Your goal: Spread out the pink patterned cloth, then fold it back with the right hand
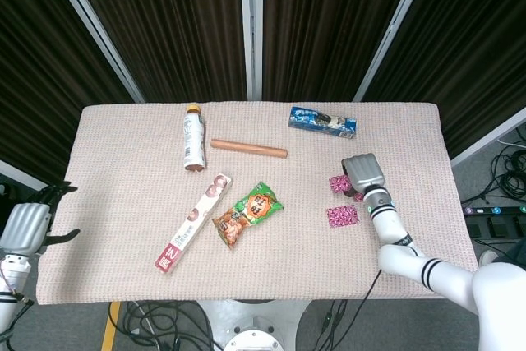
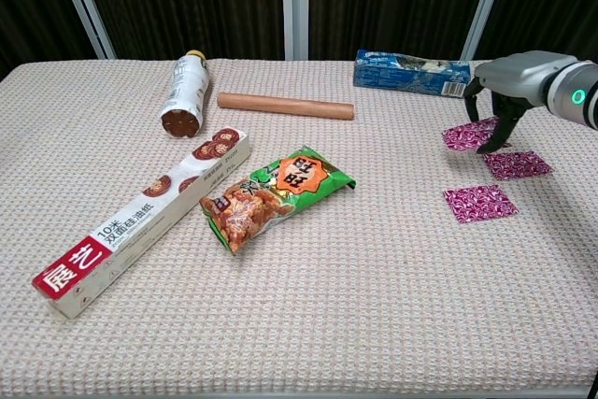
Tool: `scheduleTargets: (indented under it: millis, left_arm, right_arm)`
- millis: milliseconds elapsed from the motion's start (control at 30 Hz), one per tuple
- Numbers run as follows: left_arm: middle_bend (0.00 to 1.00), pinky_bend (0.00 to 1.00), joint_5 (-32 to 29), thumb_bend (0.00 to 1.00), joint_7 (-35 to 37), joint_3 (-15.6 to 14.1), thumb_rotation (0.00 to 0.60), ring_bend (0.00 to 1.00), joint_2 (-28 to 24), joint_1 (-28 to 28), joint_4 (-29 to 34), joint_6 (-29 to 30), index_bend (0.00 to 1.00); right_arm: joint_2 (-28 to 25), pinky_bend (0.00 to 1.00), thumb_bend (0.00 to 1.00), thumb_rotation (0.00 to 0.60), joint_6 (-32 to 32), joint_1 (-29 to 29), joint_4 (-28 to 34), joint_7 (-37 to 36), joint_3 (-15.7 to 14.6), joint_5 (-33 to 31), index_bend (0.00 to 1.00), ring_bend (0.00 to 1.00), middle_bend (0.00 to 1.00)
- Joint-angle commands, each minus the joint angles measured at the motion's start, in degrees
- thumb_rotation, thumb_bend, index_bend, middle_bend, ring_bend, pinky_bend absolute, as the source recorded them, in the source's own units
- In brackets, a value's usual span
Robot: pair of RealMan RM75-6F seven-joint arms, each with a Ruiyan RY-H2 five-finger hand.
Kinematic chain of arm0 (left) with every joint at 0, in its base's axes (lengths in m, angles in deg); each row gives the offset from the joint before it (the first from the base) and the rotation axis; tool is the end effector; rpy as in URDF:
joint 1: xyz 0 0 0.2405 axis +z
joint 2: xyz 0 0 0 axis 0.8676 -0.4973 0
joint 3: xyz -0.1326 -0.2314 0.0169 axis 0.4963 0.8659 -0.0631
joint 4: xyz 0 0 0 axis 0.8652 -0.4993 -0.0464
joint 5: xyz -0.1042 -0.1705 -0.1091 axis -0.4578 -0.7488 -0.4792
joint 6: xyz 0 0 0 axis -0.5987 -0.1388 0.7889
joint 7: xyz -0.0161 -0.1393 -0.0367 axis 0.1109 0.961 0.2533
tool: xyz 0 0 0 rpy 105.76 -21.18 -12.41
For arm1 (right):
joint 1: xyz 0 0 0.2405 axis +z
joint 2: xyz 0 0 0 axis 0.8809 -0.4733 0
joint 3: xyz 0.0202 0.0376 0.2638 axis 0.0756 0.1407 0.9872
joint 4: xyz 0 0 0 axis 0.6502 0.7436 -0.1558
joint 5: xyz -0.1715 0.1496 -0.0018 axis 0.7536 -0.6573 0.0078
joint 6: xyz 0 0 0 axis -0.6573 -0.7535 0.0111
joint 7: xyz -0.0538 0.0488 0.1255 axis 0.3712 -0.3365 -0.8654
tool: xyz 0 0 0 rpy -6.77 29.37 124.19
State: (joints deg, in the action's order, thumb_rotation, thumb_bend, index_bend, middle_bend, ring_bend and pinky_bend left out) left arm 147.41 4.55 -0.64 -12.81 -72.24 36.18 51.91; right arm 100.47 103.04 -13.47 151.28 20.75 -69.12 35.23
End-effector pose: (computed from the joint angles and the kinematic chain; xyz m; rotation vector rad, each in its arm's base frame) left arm -0.3785 0.2343 0.1248 -1.4542 -0.9656 -0.9572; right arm -0.2396 -0.4258 -0.0230 1.7862 -0.8580 0.4191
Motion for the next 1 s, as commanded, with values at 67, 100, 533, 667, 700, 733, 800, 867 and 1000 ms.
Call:
scheduleTargets:
  millis: [67,100,533,667,700,733,800,867,1000]
  left_arm:
    - [0.29,0.34,0.3,0.05,-0.4,-0.2,0.6,0.24,0.3,-0.2,0.2,-0.3,0.29]
    - [0.29,0.33,0.4,0.05,-0.6,-0.4,0.6,0.24,0.4,-0.2,0.2,-0.4,0.29]
    - [0.29,0.34,0.4,0.05,-2.2,-0.7,0.6,0.24,0.2,-0.3,1.0,-0.9,0.29]
    - [0.29,0.33,0.4,0.05,-2.3,-0.7,0.6,0.24,0.2,-0.3,1.1,-0.8,0.29]
    - [0.29,0.33,0.4,0.05,-2.3,-0.7,0.6,0.24,0.2,-0.2,1.2,-0.7,0.29]
    - [0.29,0.33,0.4,0.05,-2.3,-0.7,0.6,0.24,0.2,-0.2,1.2,-0.7,0.29]
    - [0.29,0.33,0.3,0.05,-2.4,-0.7,0.6,0.24,0.1,-0.2,1.2,-0.6,0.29]
    - [0.29,0.33,0.3,0.05,-2.4,-0.7,0.6,0.24,0.0,-0.1,1.3,-0.5,0.29]
    - [0.29,0.34,0.3,0.05,-2.5,-0.6,0.6,0.24,-0.2,0.0,1.6,-0.3,0.29]
  right_arm:
    - [-1.3,1.0,0.07,0.522,-0.7,-1.2,-0.3,-1.5,-1.0,0.4,0.49,1.0,1.0]
    - [-1.4,1.0,0.07,0.521,-1.1,-1.6,-0.9,-2.1,-1.3,0.5,0.49,1.0,1.0]
    - [1.0,1.0,0.07,0.522,-5.8,-3.5,-9.1,-9.0,-1.9,2.9,0.49,1.0,1.0]
    - [1.5,1.0,0.07,0.517,-6.4,-3.7,-9.9,-10.3,-1.9,4.0,0.49,1.0,1.0]
    - [1.7,1.0,0.07,0.52,-6.5,-3.7,-10.1,-10.6,-1.9,4.3,0.49,1.0,1.0]
    - [1.7,1.0,0.07,0.519,-6.6,-3.7,-10.1,-10.8,-1.8,4.6,0.49,1.0,1.0]
    - [1.9,1.0,0.07,0.521,-6.7,-3.7,-10.2,-11.2,-1.7,5.2,0.48,1.0,1.0]
    - [2.0,1.0,0.07,0.517,-6.8,-3.6,-10.1,-11.5,-1.7,5.6,0.48,1.0,1.0]
    - [2.0,1.0,0.07,0.522,-6.9,-3.6,-9.7,-11.6,-1.7,6.2,0.48,1.0,1.0]
